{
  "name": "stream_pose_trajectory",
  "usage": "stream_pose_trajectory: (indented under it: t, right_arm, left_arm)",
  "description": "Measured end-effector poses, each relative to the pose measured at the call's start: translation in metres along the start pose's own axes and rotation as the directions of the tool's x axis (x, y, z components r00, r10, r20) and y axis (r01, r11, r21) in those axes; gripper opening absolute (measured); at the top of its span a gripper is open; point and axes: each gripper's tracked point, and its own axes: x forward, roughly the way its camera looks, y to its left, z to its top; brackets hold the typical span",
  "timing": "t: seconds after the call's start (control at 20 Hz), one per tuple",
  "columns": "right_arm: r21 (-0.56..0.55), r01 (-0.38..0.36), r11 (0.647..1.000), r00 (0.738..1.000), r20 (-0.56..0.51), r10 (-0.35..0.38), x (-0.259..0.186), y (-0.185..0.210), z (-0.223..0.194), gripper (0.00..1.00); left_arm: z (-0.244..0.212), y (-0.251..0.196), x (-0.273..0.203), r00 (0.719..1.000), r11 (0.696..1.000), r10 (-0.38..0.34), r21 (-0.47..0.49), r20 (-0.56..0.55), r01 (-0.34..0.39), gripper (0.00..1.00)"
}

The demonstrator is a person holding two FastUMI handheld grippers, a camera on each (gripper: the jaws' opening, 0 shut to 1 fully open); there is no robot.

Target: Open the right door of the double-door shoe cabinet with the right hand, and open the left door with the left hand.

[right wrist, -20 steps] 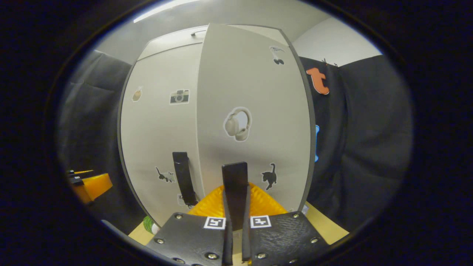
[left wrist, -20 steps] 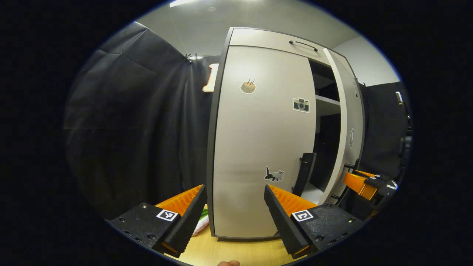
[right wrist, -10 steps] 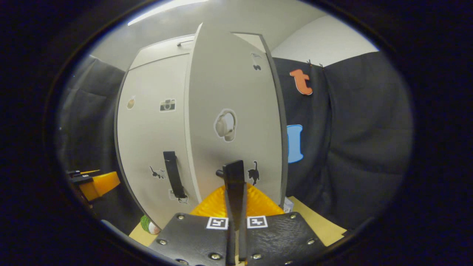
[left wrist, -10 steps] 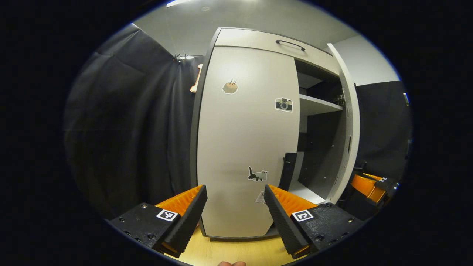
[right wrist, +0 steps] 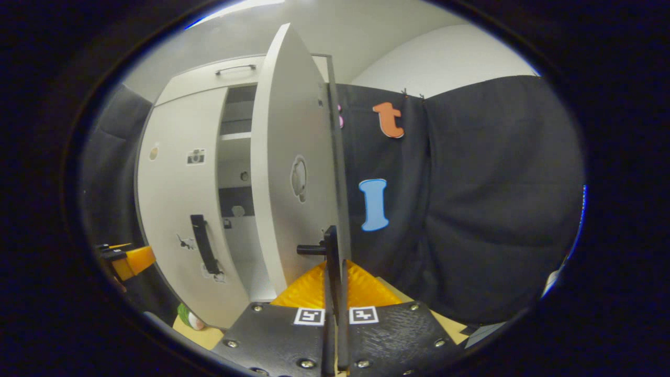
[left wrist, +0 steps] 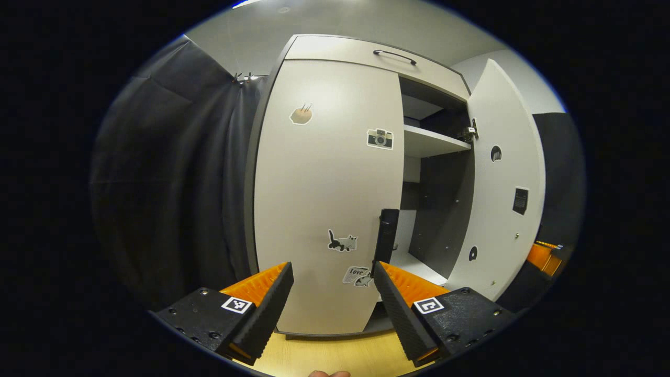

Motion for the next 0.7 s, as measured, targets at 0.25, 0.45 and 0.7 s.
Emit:
stream_pose_trajectory:
  t: [0.25, 0.45, 0.7]
  right_arm:
    - [0.063, -0.035, 0.997, 0.999, 0.000, 0.035, 0.013, -0.042, 0.006, 0.01]
    - [0.069, -0.088, 0.994, 0.996, -0.009, 0.089, 0.017, -0.044, 0.004, 0.01]
    - [0.103, -0.118, 0.988, 0.992, -0.024, 0.121, 0.024, -0.068, 0.005, 0.01]
  left_arm:
    - [-0.004, -0.023, 0.011, 0.999, 0.999, -0.033, -0.011, -0.010, 0.033, 0.96]
    - [-0.003, -0.041, 0.026, 0.998, 0.998, -0.056, 0.020, 0.010, 0.056, 0.96]
    - [-0.020, -0.059, 0.055, 0.996, 0.997, -0.079, 0.021, -0.041, 0.080, 0.97]
